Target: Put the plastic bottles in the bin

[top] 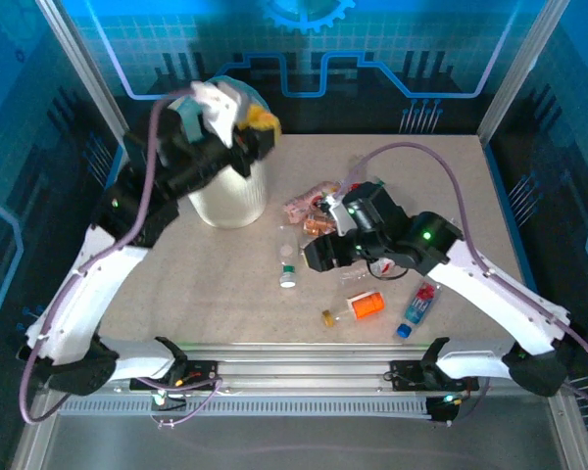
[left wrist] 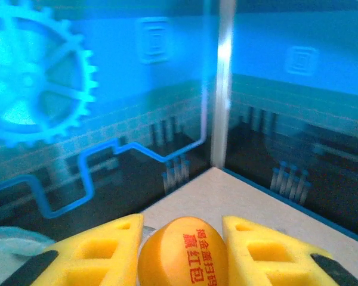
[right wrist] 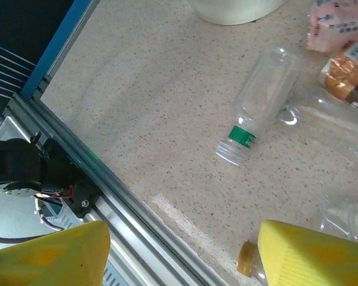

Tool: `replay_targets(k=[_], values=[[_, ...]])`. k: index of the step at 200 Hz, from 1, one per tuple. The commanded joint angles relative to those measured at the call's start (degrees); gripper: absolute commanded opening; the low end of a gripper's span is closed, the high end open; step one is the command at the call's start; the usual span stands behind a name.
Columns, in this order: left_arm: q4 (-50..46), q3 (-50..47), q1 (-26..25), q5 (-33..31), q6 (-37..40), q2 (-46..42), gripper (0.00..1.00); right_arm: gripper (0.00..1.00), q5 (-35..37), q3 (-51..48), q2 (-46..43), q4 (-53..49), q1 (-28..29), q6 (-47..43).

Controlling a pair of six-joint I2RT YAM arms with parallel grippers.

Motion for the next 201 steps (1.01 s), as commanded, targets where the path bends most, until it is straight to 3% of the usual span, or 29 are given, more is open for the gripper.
replay_targets(k=[1,27,48,119,171,181,201], values=[[-0.2,6.42,8.41,4.3,-9.78,4.83,0.0,0.67,-0.8,5.81,3.9,0.02,2.38,-0.97],[4.54,7.37,18.52,9.45,-18.24,9.35,0.0,0.67,0.12,14.83,9.77,0.11,4.33,-2.82],[7.13,7.27,23.74,11.39,-21.91,13.07,0.0,0.66,1.4,24.88,16.11,0.38,4.82,-5.54],[11.82,8.1,26.34,9.07,-15.32,23.07,0.0,0.66,5.02,65.03,43.68,-8.37,3.31,-10.83],[8.31,12.23,26.42,7.93,-12.88,29.99,0.0,0.67,3.56,63.61,44.85,-6.99,3.1,-9.01],[8.0,12.58,26.44,7.76,-12.83,30.72,0.11,0.67,3.83,62.13,43.99,-6.62,3.09,-9.0],[7.52,12.98,26.42,6.92,-13.06,31.55,0.17,0.67,4.67,59.34,42.03,-6.07,3.11,-9.09]])
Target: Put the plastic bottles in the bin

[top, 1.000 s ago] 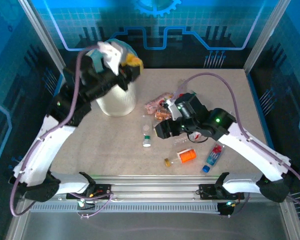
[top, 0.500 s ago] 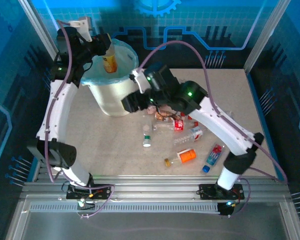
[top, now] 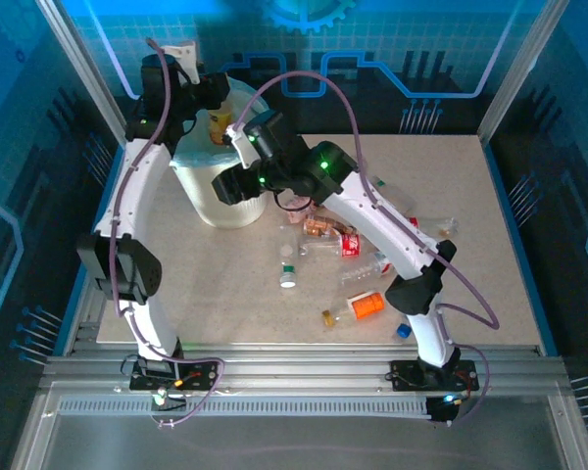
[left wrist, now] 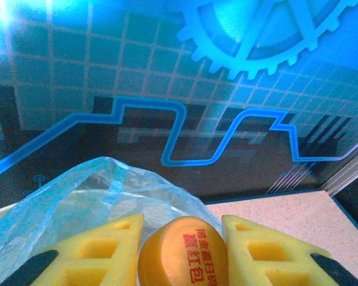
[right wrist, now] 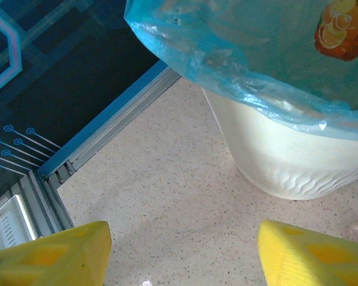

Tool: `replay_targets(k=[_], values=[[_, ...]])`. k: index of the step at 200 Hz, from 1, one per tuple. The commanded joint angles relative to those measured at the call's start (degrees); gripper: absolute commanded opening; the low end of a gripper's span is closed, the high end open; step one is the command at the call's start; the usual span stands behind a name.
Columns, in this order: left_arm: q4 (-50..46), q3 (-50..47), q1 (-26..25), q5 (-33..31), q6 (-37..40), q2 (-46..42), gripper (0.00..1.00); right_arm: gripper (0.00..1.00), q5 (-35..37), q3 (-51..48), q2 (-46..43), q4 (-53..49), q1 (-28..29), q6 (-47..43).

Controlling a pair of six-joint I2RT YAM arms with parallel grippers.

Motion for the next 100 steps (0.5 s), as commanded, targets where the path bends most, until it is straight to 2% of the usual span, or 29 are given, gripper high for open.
replay_targets(k=[1,6,17,22,100], values=[[-0.25,3.14,0.33,-1.5,1.15,0.83,0.18,0.67,0.94,-2.54,-3.39,-0.19,-0.32,-0.02],[-0.12,3.13,0.28,-1.95,1.11,0.88,0.25,0.67,1.11,-2.94,-3.66,-0.18,-0.38,-0.02],[0.06,3.12,0.37,-2.56,1.05,0.93,0.5,0.68,1.39,-3.64,-4.41,-0.03,-0.37,-0.02],[0.03,3.07,0.38,-2.83,1.04,0.97,0.54,0.68,1.44,-3.85,-4.7,-0.02,-0.41,-0.02],[-1.32,3.55,1.07,-3.31,0.84,-0.75,0.55,0.68,1.81,-4.2,-7.36,-2.38,-0.7,-0.2]])
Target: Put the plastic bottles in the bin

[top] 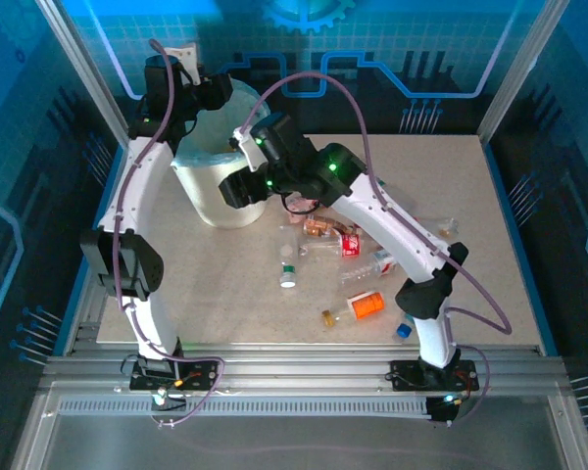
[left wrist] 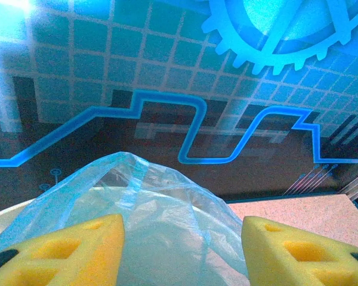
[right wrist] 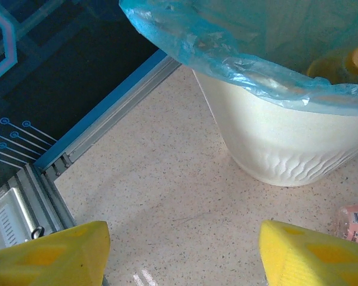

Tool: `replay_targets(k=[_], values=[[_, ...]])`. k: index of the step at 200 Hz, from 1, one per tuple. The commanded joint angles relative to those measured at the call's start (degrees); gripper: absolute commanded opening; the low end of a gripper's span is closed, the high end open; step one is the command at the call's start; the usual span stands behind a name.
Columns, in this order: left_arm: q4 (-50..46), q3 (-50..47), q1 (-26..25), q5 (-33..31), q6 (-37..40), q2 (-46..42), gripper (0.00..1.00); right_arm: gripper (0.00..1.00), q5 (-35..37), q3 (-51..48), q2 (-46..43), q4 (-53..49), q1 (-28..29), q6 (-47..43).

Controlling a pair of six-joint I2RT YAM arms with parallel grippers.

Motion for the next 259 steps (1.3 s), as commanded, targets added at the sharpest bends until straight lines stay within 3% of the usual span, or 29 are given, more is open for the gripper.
replay_targets(k=[1,62,115,160,201,231,259], values=[[-0.99,2.74,0.79,-0.68,0.71,-2.08,0.55,0.68,0.92,-0.12,-3.36,-2.16,-0.76,-0.2],[-5.02,-0.52,-1.5,-2.09,4.56,-11.42,0.54,0.68,1.86,-6.21,-10.09,-6.82,-2.53,-0.2],[-4.93,-11.69,-14.85,-8.72,17.73,-24.38,0.55,0.66,2.37,-26.74,-25.37,-4.39,-6.09,-0.67],[-3.63,-27.9,-28.3,-10.4,19.15,-34.61,0.57,0.64,1.18,-44.48,-38.39,-4.88,-12.99,0.82],[-2.71,-45.62,-38.36,-11.61,14.15,-40.08,0.58,0.63,-3.07,-60.06,-46.48,-1.91,-16.15,3.6],[-9.34,-52.38,-44.44,-7.94,26.51,-40.09,0.61,0.63,-5.18,-65.95,-49.24,-0.87,-15.87,4.64],[-16.42,-56.28,-45.01,-0.44,47.06,-41.15,0.64,0.63,-4.68,-68.57,-50.32,-0.75,-15.84,4.62]])
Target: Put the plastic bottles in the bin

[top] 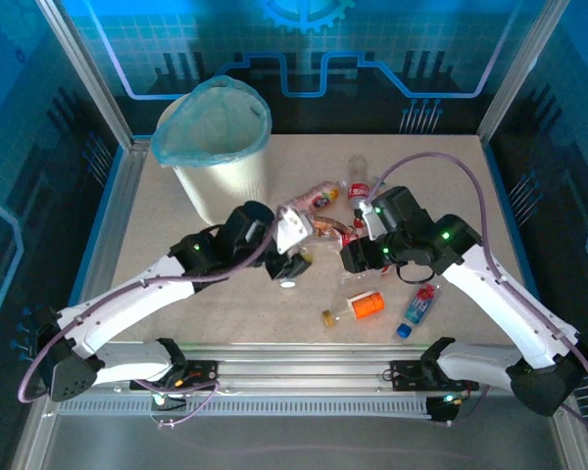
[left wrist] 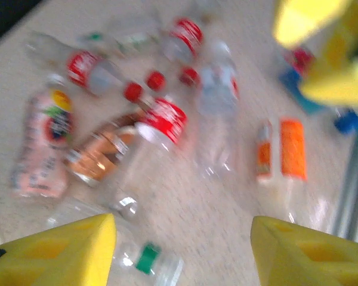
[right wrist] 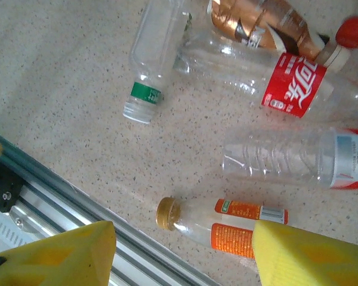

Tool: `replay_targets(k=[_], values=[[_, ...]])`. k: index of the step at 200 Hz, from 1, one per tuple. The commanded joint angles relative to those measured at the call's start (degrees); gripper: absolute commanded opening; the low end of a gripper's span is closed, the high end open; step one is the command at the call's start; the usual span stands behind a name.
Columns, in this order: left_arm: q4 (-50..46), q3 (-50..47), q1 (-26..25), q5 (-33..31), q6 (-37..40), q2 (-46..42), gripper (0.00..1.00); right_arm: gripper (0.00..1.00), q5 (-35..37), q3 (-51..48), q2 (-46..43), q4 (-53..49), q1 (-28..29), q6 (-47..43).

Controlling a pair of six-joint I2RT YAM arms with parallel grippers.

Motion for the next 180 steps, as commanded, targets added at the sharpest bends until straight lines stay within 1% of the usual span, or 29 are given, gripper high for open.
replay_targets(k=[1,6,30,35,44,67,90,104,124,145,180], values=[[-6.34,-3.03,-0.15,5.96,19.96,-2.35,0.64,0.63,-1.56,-1.45,-1.95,1.22,-0.21,1.15],[-6.28,-4.21,-0.07,6.09,23.8,-3.02,0.64,0.63,-1.77,-1.65,-1.97,1.4,-0.17,1.22],[-4.3,-11.98,0.98,9.94,48.0,-5.38,0.66,0.63,-4.46,-3.18,-1.91,4.38,0.3,1.72],[-3.49,-13.43,1.11,9.94,51.41,-5.22,0.67,0.63,-5.32,-3.41,-1.53,4.98,0.4,1.65],[-2.28,-14.96,1.78,9.7,55.27,-4.01,0.68,0.63,-6.46,-3.48,-0.63,5.34,0.52,1.41],[-1.58,-16.17,2.12,9.4,60.47,-0.29,0.68,0.65,-5.8,-3.33,2.68,4.75,0.85,1.15],[6.99,-19.2,2.21,7.81,63.6,2.84,0.68,0.65,-6.81,-4.44,4.3,6.54,1.06,1.12],[10.22,-20.42,2.43,5.8,67.68,5.62,0.68,0.65,-7.09,-5.1,4.7,7.31,1.19,1.3],[12.78,-20.66,3.79,3.64,71.43,9.69,0.68,0.65,-6.71,-5.67,4.62,7.55,1.4,1.4],[17.27,-21.12,4.94,1.3,72.83,12.39,0.69,0.67,-5.98,-6.87,3.5,7.87,1.64,1.85],[22.4,-22.26,6.12,0.54,75.59,15.34,0.75,0.67,-7.02,-10.11,1.33,10.1,1.94,2.96]])
